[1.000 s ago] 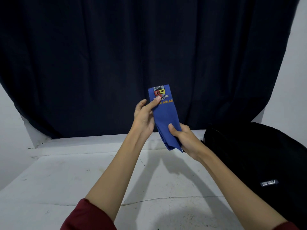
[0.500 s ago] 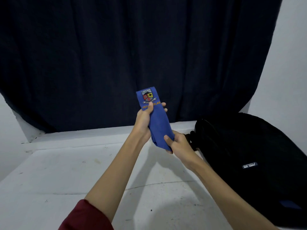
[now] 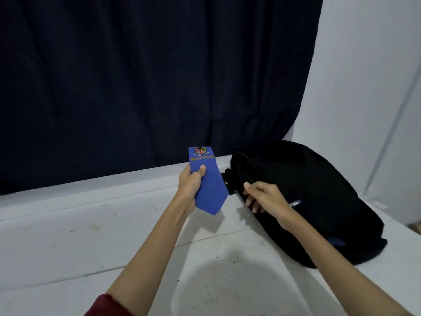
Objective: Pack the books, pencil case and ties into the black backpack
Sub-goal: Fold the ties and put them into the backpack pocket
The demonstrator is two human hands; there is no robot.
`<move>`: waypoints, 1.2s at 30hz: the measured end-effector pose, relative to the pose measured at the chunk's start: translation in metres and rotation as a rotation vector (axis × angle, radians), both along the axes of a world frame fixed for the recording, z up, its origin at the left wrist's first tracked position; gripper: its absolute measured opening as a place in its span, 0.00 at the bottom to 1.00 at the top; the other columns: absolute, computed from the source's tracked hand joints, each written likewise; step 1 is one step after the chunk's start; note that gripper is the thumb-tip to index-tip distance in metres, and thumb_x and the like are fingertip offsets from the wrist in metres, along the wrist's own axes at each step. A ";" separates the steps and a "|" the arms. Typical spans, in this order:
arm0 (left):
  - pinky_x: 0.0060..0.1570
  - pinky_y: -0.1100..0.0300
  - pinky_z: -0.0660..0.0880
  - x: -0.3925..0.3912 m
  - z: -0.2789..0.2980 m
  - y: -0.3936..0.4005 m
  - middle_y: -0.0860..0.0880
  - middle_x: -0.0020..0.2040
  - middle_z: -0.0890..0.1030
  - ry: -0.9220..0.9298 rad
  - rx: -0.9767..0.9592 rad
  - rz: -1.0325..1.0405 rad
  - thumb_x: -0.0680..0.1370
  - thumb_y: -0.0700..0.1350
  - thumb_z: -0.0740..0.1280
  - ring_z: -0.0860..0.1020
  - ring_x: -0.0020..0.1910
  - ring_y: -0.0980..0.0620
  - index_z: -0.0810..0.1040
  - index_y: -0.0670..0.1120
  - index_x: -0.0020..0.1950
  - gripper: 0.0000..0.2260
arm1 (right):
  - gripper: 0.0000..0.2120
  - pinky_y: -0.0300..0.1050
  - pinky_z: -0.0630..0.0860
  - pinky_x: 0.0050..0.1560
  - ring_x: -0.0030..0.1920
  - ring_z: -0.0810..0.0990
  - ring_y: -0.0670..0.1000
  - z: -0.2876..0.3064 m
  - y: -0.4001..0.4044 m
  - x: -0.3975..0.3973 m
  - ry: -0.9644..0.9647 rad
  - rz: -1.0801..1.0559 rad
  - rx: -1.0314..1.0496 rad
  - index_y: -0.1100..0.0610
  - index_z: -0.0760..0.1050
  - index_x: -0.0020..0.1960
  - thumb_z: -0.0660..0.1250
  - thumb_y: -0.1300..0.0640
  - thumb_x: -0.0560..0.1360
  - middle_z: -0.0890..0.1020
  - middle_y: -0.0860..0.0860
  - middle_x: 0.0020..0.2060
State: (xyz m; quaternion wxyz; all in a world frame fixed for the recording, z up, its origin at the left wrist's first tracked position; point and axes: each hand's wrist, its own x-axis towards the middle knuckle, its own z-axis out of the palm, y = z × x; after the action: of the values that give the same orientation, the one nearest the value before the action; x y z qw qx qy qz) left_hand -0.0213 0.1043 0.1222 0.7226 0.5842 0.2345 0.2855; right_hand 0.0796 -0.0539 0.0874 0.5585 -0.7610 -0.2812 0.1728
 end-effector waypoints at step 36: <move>0.38 0.66 0.78 0.176 -0.045 -0.047 0.46 0.57 0.78 0.174 -0.187 -0.053 0.80 0.38 0.62 0.78 0.45 0.53 0.72 0.43 0.68 0.16 | 0.13 0.37 0.65 0.28 0.22 0.69 0.45 0.043 -0.055 0.185 -0.095 0.492 -0.217 0.59 0.71 0.28 0.68 0.68 0.69 0.72 0.48 0.20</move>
State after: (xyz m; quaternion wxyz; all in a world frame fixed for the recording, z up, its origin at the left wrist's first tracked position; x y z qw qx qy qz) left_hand 0.1544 0.0575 0.0771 0.7582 0.5429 0.3062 0.1914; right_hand 0.2643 -0.1088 0.1304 0.4014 -0.7324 -0.4632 0.2966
